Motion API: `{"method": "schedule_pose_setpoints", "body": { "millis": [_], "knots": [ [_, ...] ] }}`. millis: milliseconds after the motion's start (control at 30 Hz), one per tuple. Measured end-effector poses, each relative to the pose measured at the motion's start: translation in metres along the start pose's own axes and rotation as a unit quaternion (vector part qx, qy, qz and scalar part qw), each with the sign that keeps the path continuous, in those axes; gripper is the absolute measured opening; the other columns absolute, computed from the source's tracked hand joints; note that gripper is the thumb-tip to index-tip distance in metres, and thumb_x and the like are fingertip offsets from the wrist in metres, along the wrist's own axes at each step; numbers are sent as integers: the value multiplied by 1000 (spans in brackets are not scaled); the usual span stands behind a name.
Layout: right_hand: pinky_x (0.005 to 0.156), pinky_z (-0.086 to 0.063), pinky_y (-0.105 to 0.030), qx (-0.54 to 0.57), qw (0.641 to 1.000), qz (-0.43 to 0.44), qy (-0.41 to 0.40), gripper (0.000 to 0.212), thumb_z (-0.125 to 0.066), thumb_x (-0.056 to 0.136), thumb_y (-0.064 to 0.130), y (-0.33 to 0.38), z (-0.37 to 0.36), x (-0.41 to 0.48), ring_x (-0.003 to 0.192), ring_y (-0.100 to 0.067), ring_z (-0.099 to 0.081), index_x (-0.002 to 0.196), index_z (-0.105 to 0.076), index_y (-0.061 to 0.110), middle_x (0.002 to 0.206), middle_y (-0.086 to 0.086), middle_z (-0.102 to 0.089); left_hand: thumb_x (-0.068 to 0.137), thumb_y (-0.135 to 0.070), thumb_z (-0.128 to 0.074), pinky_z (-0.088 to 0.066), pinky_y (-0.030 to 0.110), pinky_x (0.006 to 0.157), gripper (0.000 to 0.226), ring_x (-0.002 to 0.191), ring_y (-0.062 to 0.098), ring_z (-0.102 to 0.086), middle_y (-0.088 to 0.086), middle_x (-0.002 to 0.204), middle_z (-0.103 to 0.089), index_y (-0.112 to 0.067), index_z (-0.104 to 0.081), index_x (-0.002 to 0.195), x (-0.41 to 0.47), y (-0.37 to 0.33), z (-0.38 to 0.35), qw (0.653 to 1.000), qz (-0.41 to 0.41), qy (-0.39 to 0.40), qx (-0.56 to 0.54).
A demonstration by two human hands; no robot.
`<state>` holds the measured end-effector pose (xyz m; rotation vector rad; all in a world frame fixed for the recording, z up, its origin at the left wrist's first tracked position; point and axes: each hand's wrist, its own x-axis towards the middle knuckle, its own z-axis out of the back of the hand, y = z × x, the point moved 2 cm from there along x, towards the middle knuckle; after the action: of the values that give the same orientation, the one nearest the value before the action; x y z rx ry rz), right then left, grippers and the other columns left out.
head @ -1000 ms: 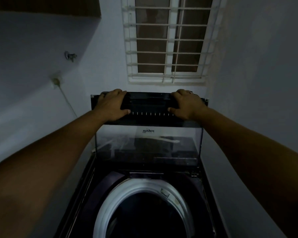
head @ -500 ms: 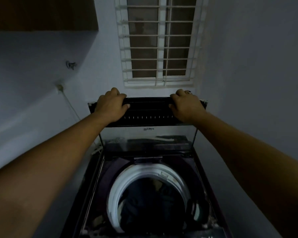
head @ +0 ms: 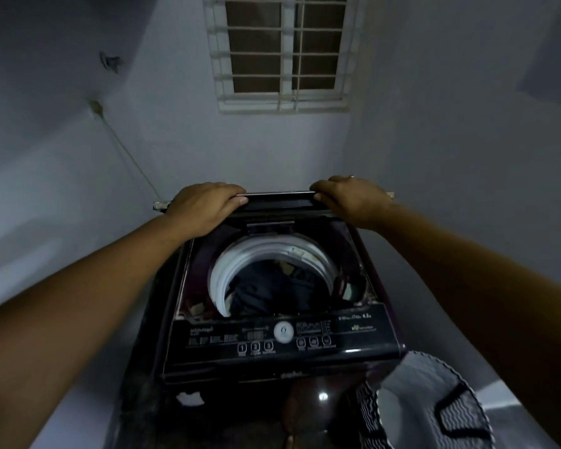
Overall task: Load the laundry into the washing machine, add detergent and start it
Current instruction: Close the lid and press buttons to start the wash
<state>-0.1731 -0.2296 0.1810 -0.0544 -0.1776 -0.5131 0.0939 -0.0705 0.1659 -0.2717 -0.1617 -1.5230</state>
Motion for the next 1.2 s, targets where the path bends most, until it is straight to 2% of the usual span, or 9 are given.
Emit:
{"method": "schedule_pose_setpoints", "body": {
  "millis": [167,267,367,467,567,700,833,1000,1200],
  "knots": [
    [89,-53,-49,10,999,12,42,46,-30,106,49,9,-20,-25,110,-38,-61,138,-47,22,129,-14,-60,102,-54,-33,-51,36,93,51,122,22,-58,-1,139,-59,-27,-52,141,-30,-9,-24,1000,-1,10,-4],
    [96,-51,-47,6,998,26,49,49,-30,106,49,10,-29,-34,121,-37,-57,144,-44,21,143,-14,-54,102,-53,-34,-50,34,91,52,122,21,-58,0,139,-60,-24,-53,141,-39,-13,-33,1000,-13,-2,8],
    [99,-50,-48,2,996,39,75,52,-29,105,51,10,-39,-42,125,-37,-55,147,-40,23,148,-14,-49,102,-54,-33,-50,34,88,55,120,23,-60,3,137,-60,-21,-52,142,-49,-15,-44,999,-29,7,26],
    [97,-52,-48,-3,993,64,99,55,-26,104,56,10,-54,-52,122,-35,-57,147,-38,24,145,-14,-51,98,-62,-21,-51,39,95,68,124,25,-57,4,140,-58,-21,-46,145,-63,-18,-59,998,-41,38,36],
    [94,-53,-50,-37,987,88,129,63,-19,101,61,13,-74,-65,119,-35,-58,148,-34,24,145,-15,-50,97,-67,-18,-49,43,101,73,129,25,-53,4,147,-51,-21,-40,149,-77,-19,-81,995,-51,78,44],
    [108,-43,-51,-76,980,88,159,69,-19,101,63,16,-107,-77,134,-37,-48,156,-21,20,158,-17,-34,94,-73,-12,-43,47,106,81,136,26,-44,8,152,-43,-20,-30,153,-92,-17,-111,989,-58,119,70],
    [112,-37,-55,-90,975,92,180,76,-18,98,68,17,-132,-82,140,-38,-41,157,-13,21,160,-17,-29,92,-74,-18,-40,44,108,81,134,24,-41,6,149,-42,-22,-23,155,-100,-21,-130,984,-60,145,89],
    [110,-38,-57,-124,969,91,192,80,-16,95,72,21,-156,-87,136,-37,-45,156,-14,21,152,-17,-39,91,-71,-33,-37,43,108,81,133,24,-39,5,146,-39,-24,-20,156,-106,-26,-148,981,-50,160,93],
    [108,-36,-55,-126,967,79,206,80,-30,96,70,24,-168,-91,133,-37,-46,158,-12,22,151,-18,-38,91,-70,-40,-34,44,110,82,133,24,-36,5,148,-35,-27,-15,156,-107,-27,-161,975,-48,198,88]
  ]
}}
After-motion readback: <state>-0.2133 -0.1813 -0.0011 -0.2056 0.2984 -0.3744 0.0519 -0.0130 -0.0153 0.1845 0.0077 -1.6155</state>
